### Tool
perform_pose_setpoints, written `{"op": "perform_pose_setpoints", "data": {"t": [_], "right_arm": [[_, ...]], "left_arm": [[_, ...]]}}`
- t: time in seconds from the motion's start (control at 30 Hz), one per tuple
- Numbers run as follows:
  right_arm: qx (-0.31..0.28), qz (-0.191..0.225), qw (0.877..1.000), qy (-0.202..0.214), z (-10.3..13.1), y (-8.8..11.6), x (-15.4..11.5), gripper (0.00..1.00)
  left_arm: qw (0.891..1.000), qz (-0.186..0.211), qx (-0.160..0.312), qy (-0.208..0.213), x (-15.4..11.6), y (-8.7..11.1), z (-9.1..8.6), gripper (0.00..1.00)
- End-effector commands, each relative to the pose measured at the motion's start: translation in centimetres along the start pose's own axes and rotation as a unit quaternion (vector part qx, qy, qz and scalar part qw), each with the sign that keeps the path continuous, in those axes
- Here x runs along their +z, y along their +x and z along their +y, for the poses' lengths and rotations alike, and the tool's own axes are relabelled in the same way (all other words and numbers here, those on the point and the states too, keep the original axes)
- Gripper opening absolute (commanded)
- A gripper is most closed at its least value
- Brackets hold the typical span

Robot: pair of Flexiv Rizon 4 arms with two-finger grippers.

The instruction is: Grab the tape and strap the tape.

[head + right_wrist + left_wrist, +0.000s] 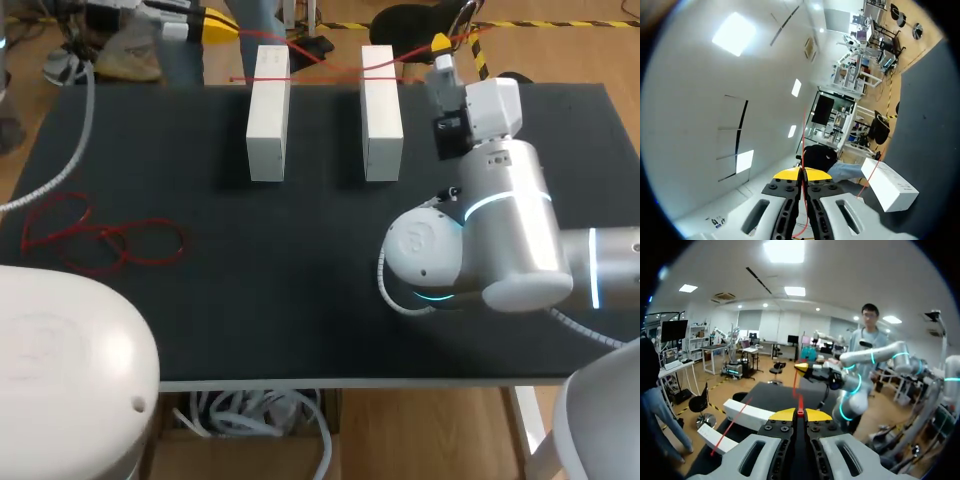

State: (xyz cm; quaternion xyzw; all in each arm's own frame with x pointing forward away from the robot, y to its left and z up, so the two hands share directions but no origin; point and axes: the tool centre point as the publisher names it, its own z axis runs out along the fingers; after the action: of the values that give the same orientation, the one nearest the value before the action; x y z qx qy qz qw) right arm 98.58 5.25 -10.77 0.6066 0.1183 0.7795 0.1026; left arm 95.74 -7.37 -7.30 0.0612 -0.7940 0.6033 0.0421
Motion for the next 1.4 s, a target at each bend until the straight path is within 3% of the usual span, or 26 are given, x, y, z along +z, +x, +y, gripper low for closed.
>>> {"op": "perform_pose_setpoints", "data": {"t": [0.03, 0.33, 0.67, 0.73, 0.77, 0.83, 0.9, 0.93, 0.97, 1.03, 1.07, 1.13, 1.17, 1.23, 1.27, 1.4], "right_arm": [[-0.001, -0.003, 1.000, 0.001, 0.1, 0.2, 0.1, 0.00], [-0.001, -0.003, 1.000, 0.001, 0.1, 0.2, 0.1, 0.00], [-0.001, -0.003, 1.000, 0.001, 0.1, 0.2, 0.1, 0.00], [-0.001, -0.003, 1.000, 0.001, 0.1, 0.2, 0.1, 0.00], [-0.001, -0.003, 1.000, 0.001, 0.1, 0.2, 0.1, 0.00], [-0.001, -0.003, 1.000, 0.001, 0.1, 0.2, 0.1, 0.00], [-0.001, -0.003, 1.000, 0.001, 0.1, 0.2, 0.1, 0.00], [-0.001, -0.003, 1.000, 0.001, 0.1, 0.2, 0.1, 0.00], [-0.001, -0.003, 1.000, 0.001, 0.1, 0.2, 0.1, 0.00], [-0.001, -0.003, 1.000, 0.001, 0.1, 0.2, 0.1, 0.00], [-0.001, -0.003, 1.000, 0.001, 0.1, 0.2, 0.1, 0.00], [-0.001, -0.003, 1.000, 0.001, 0.1, 0.2, 0.1, 0.00], [-0.001, -0.003, 1.000, 0.001, 0.1, 0.2, 0.1, 0.00], [-0.001, -0.003, 1.000, 0.001, 0.1, 0.2, 0.1, 0.00], [-0.001, -0.003, 1.000, 0.001, 0.1, 0.2, 0.1, 0.00], [-0.001, -0.003, 1.000, 0.001, 0.1, 0.2, 0.1, 0.00]], "left_arm": [[0.979, -0.028, -0.019, -0.202, 0.0, 0.7, -0.9, 0.00], [0.957, -0.029, -0.019, -0.288, 0.5, 1.0, -1.7, 0.00], [0.948, -0.030, 0.016, -0.315, 0.7, 0.6, -2.0, 0.00], [0.938, -0.023, 0.012, -0.344, 0.9, 0.5, -1.9, 0.00], [0.941, -0.025, 0.017, -0.337, 0.9, 0.5, -1.9, 0.00], [0.931, -0.019, 0.013, -0.365, 1.1, 0.5, -1.7, 0.00], [0.935, -0.024, 0.020, -0.353, 1.2, 0.5, -1.6, 0.00], [0.930, -0.022, 0.020, -0.367, 1.2, 0.6, -1.6, 0.00], [0.935, -0.027, 0.027, -0.352, 1.2, 0.6, -1.5, 0.00], [0.932, -0.028, 0.026, -0.360, 1.2, 0.6, -1.4, 0.00], [0.937, -0.033, 0.032, -0.346, 1.2, 0.6, -1.4, 0.00], [0.931, -0.031, 0.028, -0.362, 1.3, 0.5, -1.2, 0.00], [0.935, -0.035, 0.033, -0.351, 1.3, 0.5, -1.2, 0.00], [0.927, -0.034, 0.026, -0.372, 1.4, 0.5, -1.1, 0.00], [0.932, -0.040, 0.029, -0.359, 1.4, 0.5, -1.1, 0.00], [0.931, -0.040, 0.027, -0.361, 1.4, 0.5, -1.1, 0.00]]}}
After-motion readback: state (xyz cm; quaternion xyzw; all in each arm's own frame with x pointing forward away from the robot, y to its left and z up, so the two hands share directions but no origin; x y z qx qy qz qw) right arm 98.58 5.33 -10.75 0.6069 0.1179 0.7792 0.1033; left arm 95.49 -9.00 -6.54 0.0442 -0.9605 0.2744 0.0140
